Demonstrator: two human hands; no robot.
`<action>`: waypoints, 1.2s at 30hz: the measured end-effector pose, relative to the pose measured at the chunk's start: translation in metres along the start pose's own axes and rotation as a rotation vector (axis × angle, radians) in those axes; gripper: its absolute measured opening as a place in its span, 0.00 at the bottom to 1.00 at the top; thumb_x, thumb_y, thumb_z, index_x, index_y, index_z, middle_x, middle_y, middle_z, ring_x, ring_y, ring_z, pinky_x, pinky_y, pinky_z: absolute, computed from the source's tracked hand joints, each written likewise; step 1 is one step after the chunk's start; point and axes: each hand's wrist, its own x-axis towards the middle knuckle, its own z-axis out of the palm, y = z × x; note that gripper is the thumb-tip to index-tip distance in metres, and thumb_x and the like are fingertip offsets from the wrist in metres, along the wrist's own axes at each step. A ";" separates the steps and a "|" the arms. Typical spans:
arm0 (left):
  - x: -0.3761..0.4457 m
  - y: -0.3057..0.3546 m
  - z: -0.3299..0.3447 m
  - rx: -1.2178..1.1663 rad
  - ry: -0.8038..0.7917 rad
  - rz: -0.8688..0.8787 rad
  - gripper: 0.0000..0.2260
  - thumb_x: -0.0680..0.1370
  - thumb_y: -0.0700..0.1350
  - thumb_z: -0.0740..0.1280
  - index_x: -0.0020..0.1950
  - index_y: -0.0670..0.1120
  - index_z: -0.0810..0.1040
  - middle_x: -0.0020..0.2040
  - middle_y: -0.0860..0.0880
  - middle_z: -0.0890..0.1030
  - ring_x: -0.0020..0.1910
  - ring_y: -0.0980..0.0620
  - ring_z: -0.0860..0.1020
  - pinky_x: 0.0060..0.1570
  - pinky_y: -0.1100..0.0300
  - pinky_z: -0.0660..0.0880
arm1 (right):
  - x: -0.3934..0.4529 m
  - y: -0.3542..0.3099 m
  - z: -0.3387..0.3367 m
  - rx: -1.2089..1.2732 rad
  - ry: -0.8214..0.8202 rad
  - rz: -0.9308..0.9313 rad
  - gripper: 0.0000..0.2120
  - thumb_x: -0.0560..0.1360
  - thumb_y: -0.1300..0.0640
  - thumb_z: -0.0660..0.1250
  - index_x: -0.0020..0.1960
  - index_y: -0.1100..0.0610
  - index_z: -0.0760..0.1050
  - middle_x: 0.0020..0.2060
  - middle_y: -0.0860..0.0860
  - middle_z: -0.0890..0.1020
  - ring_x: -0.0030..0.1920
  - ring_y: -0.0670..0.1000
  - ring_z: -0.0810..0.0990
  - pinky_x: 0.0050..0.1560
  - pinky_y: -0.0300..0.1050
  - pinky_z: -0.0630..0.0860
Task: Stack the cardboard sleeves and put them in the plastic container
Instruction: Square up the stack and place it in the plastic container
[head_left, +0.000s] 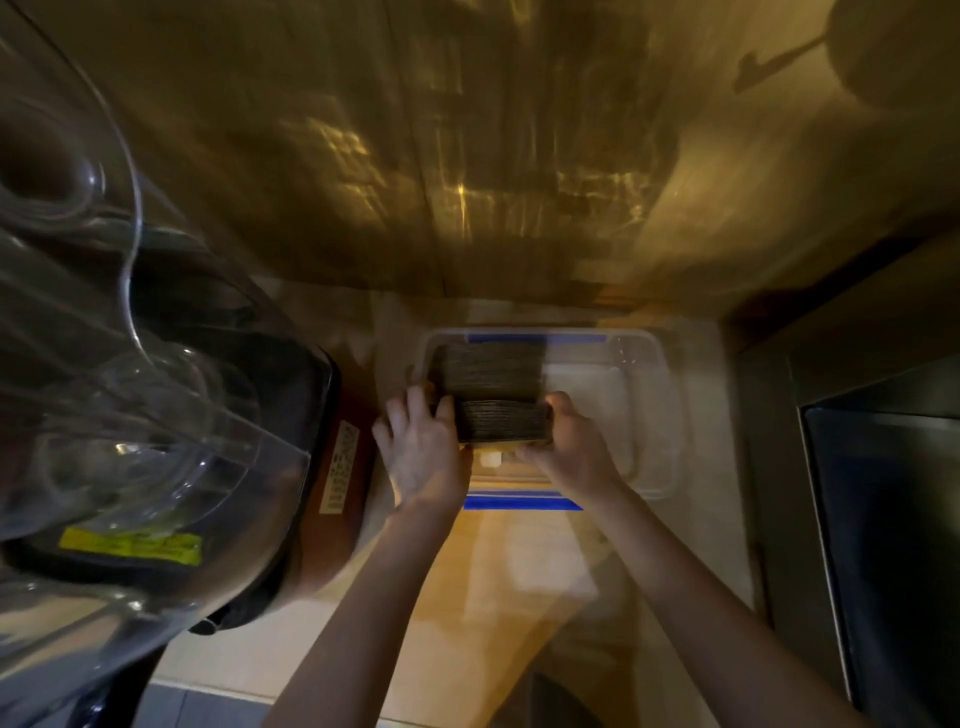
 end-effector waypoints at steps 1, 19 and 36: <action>0.001 0.000 0.000 -0.003 -0.005 -0.004 0.22 0.75 0.45 0.65 0.68 0.49 0.64 0.70 0.43 0.59 0.69 0.40 0.56 0.68 0.44 0.58 | 0.001 -0.001 0.000 -0.002 0.003 0.005 0.22 0.67 0.56 0.71 0.57 0.57 0.66 0.48 0.56 0.82 0.48 0.55 0.80 0.50 0.54 0.78; 0.002 -0.004 0.003 -0.098 0.052 -0.024 0.21 0.76 0.36 0.59 0.68 0.46 0.66 0.70 0.46 0.65 0.71 0.43 0.55 0.69 0.43 0.55 | 0.012 -0.011 0.006 0.186 -0.044 0.218 0.23 0.67 0.61 0.72 0.59 0.61 0.68 0.53 0.59 0.80 0.54 0.57 0.78 0.51 0.46 0.76; -0.011 -0.006 0.010 -0.491 0.197 -0.089 0.29 0.73 0.28 0.57 0.72 0.44 0.59 0.73 0.35 0.60 0.69 0.37 0.65 0.64 0.46 0.68 | -0.001 -0.028 -0.017 0.807 -0.075 0.634 0.14 0.71 0.76 0.53 0.31 0.63 0.66 0.32 0.57 0.66 0.37 0.52 0.69 0.52 0.41 0.77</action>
